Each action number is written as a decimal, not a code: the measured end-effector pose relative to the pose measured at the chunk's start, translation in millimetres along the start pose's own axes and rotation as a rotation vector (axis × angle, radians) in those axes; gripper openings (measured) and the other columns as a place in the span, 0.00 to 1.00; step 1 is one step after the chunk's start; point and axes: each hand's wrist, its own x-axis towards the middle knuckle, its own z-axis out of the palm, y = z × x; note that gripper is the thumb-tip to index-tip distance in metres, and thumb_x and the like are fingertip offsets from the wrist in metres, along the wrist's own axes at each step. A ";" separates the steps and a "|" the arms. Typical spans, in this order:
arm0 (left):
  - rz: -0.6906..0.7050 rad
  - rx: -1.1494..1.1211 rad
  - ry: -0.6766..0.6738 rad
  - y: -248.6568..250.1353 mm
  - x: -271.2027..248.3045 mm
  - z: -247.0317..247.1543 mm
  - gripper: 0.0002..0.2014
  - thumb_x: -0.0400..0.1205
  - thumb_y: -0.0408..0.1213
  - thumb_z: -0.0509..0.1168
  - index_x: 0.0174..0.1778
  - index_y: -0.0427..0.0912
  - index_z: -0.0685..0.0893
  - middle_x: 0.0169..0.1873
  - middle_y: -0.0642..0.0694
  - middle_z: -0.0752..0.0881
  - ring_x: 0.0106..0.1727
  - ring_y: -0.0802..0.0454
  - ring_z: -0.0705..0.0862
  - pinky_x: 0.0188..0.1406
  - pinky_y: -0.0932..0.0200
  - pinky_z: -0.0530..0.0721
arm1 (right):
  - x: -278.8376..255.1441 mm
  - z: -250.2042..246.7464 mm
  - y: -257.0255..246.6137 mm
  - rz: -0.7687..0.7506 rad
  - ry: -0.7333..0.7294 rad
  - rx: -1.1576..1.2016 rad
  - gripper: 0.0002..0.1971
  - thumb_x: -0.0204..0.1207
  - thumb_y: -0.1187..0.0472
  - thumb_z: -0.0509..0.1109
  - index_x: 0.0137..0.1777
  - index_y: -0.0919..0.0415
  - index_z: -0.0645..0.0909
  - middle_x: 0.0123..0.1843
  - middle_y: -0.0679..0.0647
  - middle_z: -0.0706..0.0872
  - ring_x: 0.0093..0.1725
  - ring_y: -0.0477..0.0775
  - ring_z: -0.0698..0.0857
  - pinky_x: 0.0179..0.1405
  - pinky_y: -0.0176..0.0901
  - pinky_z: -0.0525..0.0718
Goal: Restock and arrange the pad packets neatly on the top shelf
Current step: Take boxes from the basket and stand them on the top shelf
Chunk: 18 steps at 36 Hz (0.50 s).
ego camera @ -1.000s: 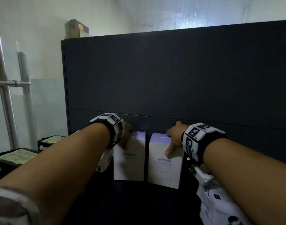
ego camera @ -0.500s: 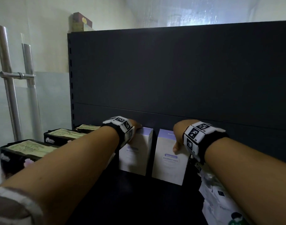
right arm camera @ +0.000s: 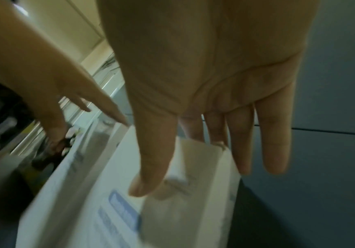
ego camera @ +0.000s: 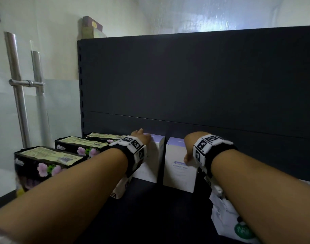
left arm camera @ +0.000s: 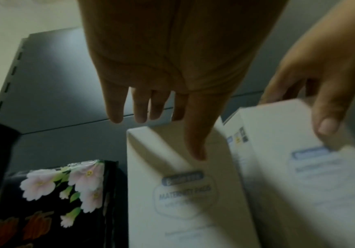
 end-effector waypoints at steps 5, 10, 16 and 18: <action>0.018 -0.113 0.094 -8.1 -32.5 -22.4 0.32 0.75 0.45 0.73 0.75 0.47 0.71 0.73 0.39 0.71 0.72 0.38 0.72 0.71 0.45 0.73 | -8.6 -5.3 6.7 -0.036 -0.016 0.169 0.23 0.62 0.37 0.79 0.42 0.56 0.82 0.52 0.57 0.85 0.42 0.59 0.84 0.51 0.55 0.85; 0.044 -0.117 0.197 -10.9 -65.1 -44.5 0.23 0.77 0.46 0.70 0.67 0.43 0.80 0.65 0.39 0.81 0.64 0.38 0.80 0.60 0.48 0.80 | -43.6 -17.1 4.1 -0.047 0.119 0.162 0.30 0.70 0.37 0.72 0.63 0.58 0.81 0.65 0.59 0.81 0.56 0.63 0.84 0.48 0.48 0.82; 0.124 -0.155 0.266 -14.3 -106.3 -57.1 0.17 0.79 0.44 0.67 0.63 0.43 0.84 0.62 0.41 0.84 0.61 0.39 0.82 0.53 0.54 0.78 | -95.2 -29.0 -11.1 -0.012 0.099 0.224 0.27 0.74 0.40 0.70 0.62 0.61 0.82 0.61 0.56 0.86 0.58 0.60 0.85 0.61 0.54 0.84; 0.162 -0.209 0.306 -18.3 -123.0 -54.8 0.15 0.79 0.44 0.67 0.61 0.45 0.85 0.61 0.43 0.84 0.60 0.41 0.82 0.52 0.55 0.78 | -115.0 -30.7 -22.6 0.017 0.092 0.236 0.25 0.75 0.40 0.70 0.60 0.61 0.83 0.58 0.56 0.86 0.56 0.59 0.85 0.59 0.52 0.84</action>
